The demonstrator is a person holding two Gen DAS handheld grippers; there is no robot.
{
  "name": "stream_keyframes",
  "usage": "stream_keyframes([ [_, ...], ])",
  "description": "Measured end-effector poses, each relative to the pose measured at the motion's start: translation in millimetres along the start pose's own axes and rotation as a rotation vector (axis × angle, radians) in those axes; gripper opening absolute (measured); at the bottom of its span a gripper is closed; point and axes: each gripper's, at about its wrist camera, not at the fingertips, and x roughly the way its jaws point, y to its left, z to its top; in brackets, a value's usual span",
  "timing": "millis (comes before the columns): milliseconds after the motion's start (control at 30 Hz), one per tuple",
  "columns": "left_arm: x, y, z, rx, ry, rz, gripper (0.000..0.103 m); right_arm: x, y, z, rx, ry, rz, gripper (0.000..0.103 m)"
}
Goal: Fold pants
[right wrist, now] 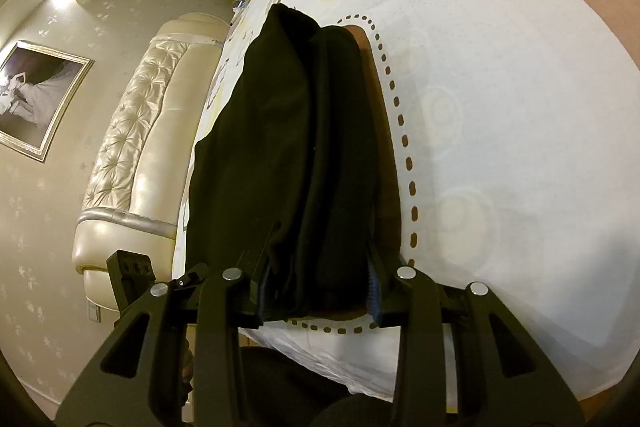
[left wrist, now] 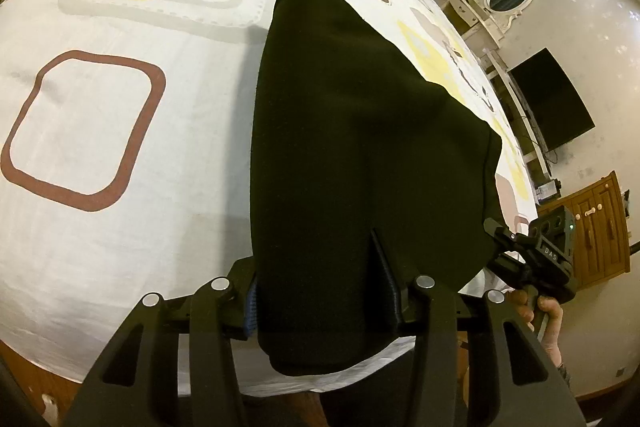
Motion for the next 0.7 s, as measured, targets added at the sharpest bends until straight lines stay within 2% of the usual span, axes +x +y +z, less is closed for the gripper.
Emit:
stream_keyframes([
  [167, -0.5, 0.4, -0.1, -0.001, 0.005, -0.003, 0.051, 1.9, 2.5, 0.5, -0.002, 0.002, 0.006, 0.036],
  [233, -4.1, 4.4, -0.4, 0.015, 0.001, -0.009, 0.058, 0.8, 1.3, 1.1, 0.001, 0.008, 0.011, 0.038],
  [367, -10.5, 7.2, 1.3, 0.065, -0.009, -0.04, 0.073, -5.7, -1.1, 4.4, 0.008, 0.035, 0.032, 0.048],
  [433, -20.1, 13.0, 3.6, 0.067, -0.028, -0.096, 0.078, -13.8, 1.2, 9.3, -0.013, 0.034, 0.015, 0.055],
  [500, -25.5, 18.8, 9.2, 0.063, -0.039, -0.142, 0.081, -24.3, 2.5, 16.6, -0.024, -0.008, -0.001, 0.071],
  [567, -23.7, 23.8, 21.0, 0.068, -0.042, -0.159, 0.083, -29.3, -2.1, 31.2, -0.009, -0.042, 0.004, 0.077],
  [700, -3.3, 29.3, 52.7, 0.035, -0.02, -0.161, 0.084, -14.9, -9.6, 59.9, 0.033, -0.045, 0.044, 0.077],
])
